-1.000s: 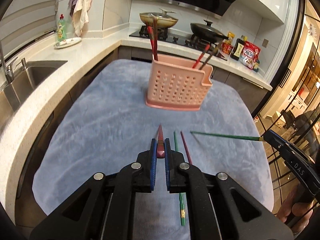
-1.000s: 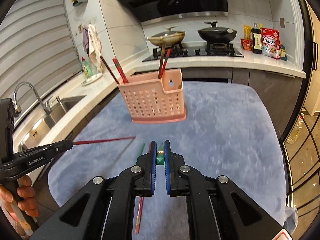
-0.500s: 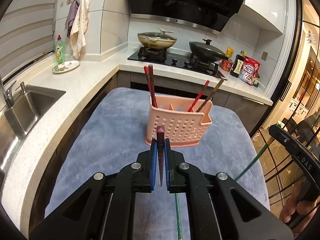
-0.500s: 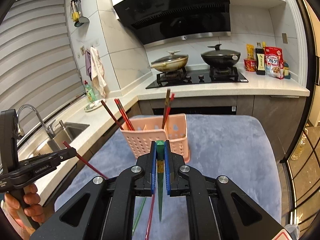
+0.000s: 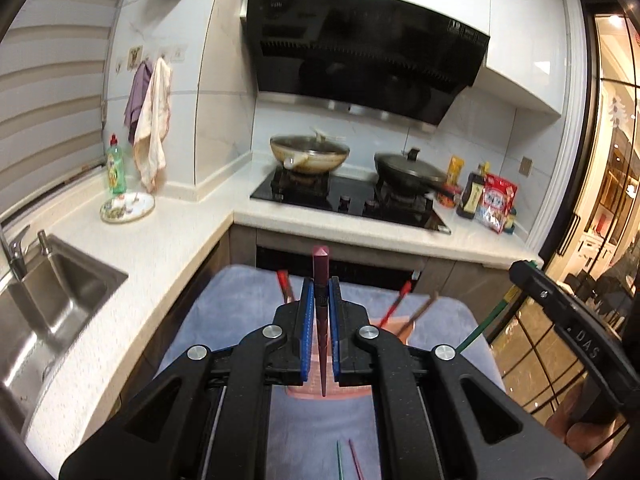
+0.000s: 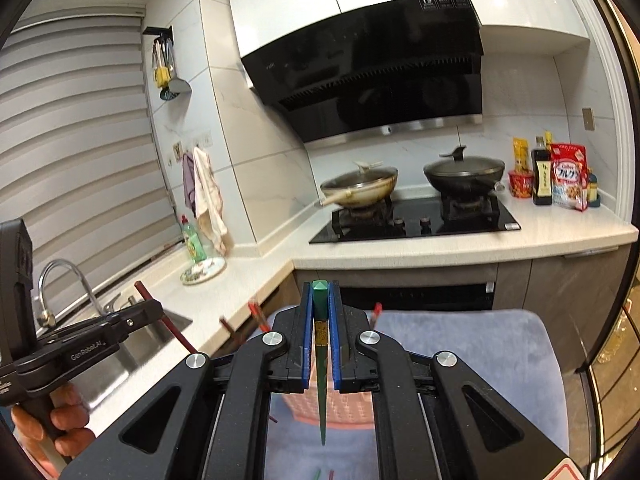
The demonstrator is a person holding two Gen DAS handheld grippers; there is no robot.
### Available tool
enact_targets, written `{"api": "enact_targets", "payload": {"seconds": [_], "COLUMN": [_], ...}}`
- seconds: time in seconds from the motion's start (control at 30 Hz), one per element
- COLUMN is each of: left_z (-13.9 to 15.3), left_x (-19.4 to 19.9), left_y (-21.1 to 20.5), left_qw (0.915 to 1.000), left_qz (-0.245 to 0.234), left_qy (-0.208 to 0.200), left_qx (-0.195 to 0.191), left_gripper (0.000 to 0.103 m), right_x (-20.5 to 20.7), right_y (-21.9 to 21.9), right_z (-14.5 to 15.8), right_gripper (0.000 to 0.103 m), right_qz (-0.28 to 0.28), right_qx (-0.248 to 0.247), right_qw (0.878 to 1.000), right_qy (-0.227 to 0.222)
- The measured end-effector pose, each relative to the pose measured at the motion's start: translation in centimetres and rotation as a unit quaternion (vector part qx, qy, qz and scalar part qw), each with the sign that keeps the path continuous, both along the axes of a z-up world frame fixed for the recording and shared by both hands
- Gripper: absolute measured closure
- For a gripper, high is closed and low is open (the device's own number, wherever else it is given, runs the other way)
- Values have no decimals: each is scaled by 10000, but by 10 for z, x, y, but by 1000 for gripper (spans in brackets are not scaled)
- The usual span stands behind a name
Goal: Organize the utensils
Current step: 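Lift both chopsticks and carry them over the pink holder, then open both tools to drop the chopsticks into the holder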
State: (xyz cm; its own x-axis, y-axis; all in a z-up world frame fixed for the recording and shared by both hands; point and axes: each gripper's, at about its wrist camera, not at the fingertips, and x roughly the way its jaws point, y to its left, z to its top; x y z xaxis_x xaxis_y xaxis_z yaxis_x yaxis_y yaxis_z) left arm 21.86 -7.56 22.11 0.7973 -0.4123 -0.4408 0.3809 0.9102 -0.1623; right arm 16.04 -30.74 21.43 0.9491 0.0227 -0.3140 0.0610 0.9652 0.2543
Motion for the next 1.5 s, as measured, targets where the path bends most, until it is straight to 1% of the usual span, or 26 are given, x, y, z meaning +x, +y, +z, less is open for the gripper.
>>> {"api": "enact_targets", "payload": {"seconds": [0.07, 0.17, 0.3, 0.4, 0.5, 0.63, 0.73, 0.9, 0.93, 0.97, 1.0, 1.07, 1.1, 1.17, 1.2, 1.3, 1.4, 1.43, 1.5], "left_z": [15, 28, 30, 17, -3, -29, -43, -50, -51, -51, -50, -50, -49, -47, -46, -44, -42, -42, -42], "left_x": [12, 26, 44, 57, 66, 77, 82, 81, 80, 80, 79, 76, 74, 67, 65, 53, 44, 39, 32], "left_y": [-4, -11, -18, -20, -22, -24, -25, -27, -26, -26, -26, -25, -25, -24, -24, -25, -25, -26, -25], "left_qw": [9999, 9995, 9992, 9995, 9997, 9997, 9993, 9992, 9991, 9991, 9991, 9991, 9991, 9991, 9991, 9989, 9985, 9982, 9980], "left_qz": [32, 75, 127, 135, 144, 163, 184, 222, 226, 219, 222, 260, 277, 333, 352, 378, 420, 452, 465], "left_qy": [-123, -283, -324, -194, -29, 184, 315, 344, 358, 366, 365, 346, 325, 253, 226, 149, 87, 61, 42], "left_qx": [-74, -122, -171, -193, -169, -43, -14, 7, -3, -7, 0, 42, 57, 99, 119, 233, 341, 382, 429], "left_gripper": [96, 96, 96, 96, 96, 96, 96, 96, 95, 94, 92, 82, 81, 72, 70, 69, 68, 66, 65], "right_x": [15, 36, 61, 77, 89, 98, 100, 101, 99, 97, 95, 92, 90, 84, 81, 69, 56, 51, 40], "right_y": [-2, -7, -13, -16, -20, -22, -19, -18, -18, -18, -18, -18, -19, -18, -17, -15, -11, -10, -6], "right_z": [11, 22, 23, 8, -16, -49, -64, -75, -76, -75, -73, -70, -68, -64, -63, -57, -54, -53, -53], "right_gripper": [96, 96, 96, 96, 96, 96, 96, 96, 92, 89, 88, 83, 81, 75, 75, 74, 71, 69, 68], "right_qz": [-54, -133, -207, -231, -220, -217, -207, -191, -205, -208, -203, -211, -215, -221, -214, -210, -197, -180, -161], "right_qx": [5, 53, 70, 98, 197, 273, 264, 222, 230, 234, 238, 223, 219, 218, 214, 162, 130, 124, 77], "right_qw": [9999, 9997, 9995, 9997, 9994, 9980, 9972, 9963, 9965, 9965, 9966, 9969, 9970, 9974, 9975, 9980, 9983, 9984, 9986], "right_qy": [-109, -219, -231, -55, 194, 530, 673, 812, 781, 777, 760, 729, 704, 656, 633, 571, 532, 523, 506]}}
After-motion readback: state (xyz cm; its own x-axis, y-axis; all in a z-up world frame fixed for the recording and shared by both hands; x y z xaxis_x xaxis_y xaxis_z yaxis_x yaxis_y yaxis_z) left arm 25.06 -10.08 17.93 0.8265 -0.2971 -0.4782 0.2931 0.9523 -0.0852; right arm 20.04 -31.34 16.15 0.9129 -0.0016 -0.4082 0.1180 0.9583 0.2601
